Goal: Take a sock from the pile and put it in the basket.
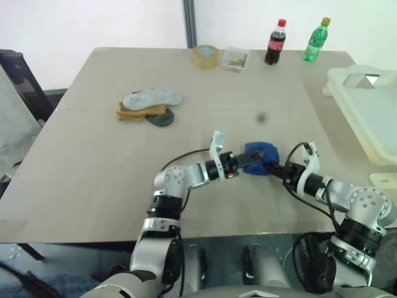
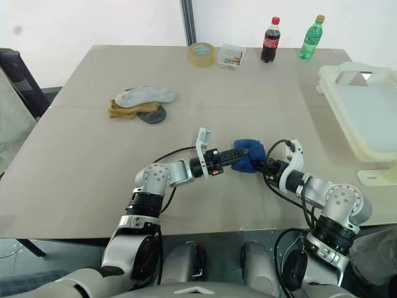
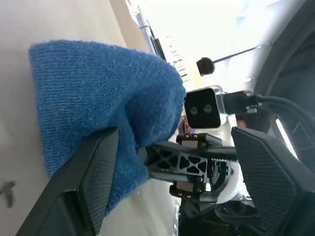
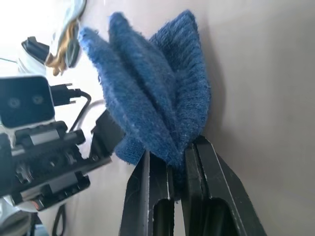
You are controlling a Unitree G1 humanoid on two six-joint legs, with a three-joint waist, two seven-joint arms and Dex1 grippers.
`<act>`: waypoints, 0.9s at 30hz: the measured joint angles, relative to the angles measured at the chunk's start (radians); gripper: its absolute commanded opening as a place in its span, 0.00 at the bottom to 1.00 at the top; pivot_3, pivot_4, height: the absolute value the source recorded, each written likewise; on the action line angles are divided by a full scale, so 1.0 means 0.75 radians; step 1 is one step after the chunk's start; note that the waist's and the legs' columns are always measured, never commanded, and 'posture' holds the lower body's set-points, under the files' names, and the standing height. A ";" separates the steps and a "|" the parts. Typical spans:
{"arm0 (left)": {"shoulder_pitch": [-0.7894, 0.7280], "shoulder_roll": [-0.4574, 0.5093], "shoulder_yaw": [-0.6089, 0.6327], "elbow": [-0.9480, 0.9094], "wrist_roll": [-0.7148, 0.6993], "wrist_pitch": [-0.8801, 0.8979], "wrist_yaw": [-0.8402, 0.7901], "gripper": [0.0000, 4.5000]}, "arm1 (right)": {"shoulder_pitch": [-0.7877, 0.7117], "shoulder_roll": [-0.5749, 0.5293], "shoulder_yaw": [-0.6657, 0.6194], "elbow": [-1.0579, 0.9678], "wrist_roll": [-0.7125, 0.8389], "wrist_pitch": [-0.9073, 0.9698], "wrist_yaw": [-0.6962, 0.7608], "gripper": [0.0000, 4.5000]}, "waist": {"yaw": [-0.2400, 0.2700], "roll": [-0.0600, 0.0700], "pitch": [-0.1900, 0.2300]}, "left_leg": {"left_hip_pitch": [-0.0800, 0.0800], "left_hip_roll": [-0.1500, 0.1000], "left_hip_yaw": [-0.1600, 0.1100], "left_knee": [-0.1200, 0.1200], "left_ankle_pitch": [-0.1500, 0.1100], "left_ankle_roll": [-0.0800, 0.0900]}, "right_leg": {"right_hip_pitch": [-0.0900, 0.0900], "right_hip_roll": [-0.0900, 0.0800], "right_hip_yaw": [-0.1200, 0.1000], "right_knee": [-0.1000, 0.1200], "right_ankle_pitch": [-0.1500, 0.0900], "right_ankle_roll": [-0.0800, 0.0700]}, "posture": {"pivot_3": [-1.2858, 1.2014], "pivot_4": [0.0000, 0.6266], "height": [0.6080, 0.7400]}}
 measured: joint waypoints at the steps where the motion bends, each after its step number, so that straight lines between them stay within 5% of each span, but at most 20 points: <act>1: 0.002 0.008 -0.009 -0.007 0.008 -0.007 -0.002 0.86 | -0.001 0.000 -0.002 0.000 0.001 0.002 -0.002 0.01 | 0.000 0.000 0.000 | 0.000 0.000 0.000 0.000 0.000 0.000 | 0.000 0.000 0.000 0.000 0.000 0.000 | 0.52 0.24 1.00; 6: 0.074 0.130 -0.172 -0.208 0.222 -0.270 -0.005 0.86 | -0.007 -0.012 -0.018 -0.001 0.003 -0.014 -0.029 0.01 | 0.002 0.002 0.000 | -0.001 0.000 0.001 0.000 0.000 0.000 | -0.001 0.000 0.001 0.000 0.000 -0.001 | 0.52 0.24 1.00; 11: 0.135 0.251 -0.348 -0.317 0.541 -0.783 -0.072 0.86 | -0.036 -0.080 -0.061 -0.002 -0.027 -0.074 -0.092 0.01 | 0.018 0.008 0.000 | -0.004 -0.001 0.002 0.000 0.000 0.000 | -0.003 -0.002 0.001 -0.001 0.000 -0.001 | 0.52 0.24 1.00; 19: 0.147 0.220 -0.481 -0.191 0.775 -1.392 -0.151 0.86 | -0.187 0.000 -0.267 -0.009 0.004 0.000 -0.175 0.01 | 0.020 0.011 -0.001 | -0.003 0.000 0.003 0.000 0.000 0.000 | -0.004 -0.001 0.002 -0.001 0.000 -0.001 | 0.52 0.24 1.00; 27: 0.070 0.088 -0.447 -0.080 0.778 -1.511 -0.113 0.86 | -0.353 0.054 -0.474 -0.052 0.152 0.017 -0.387 0.01 | 0.019 0.012 0.000 | -0.004 -0.001 0.002 0.000 0.000 0.000 | -0.004 -0.001 0.001 -0.001 0.000 0.000 | 0.52 0.24 1.00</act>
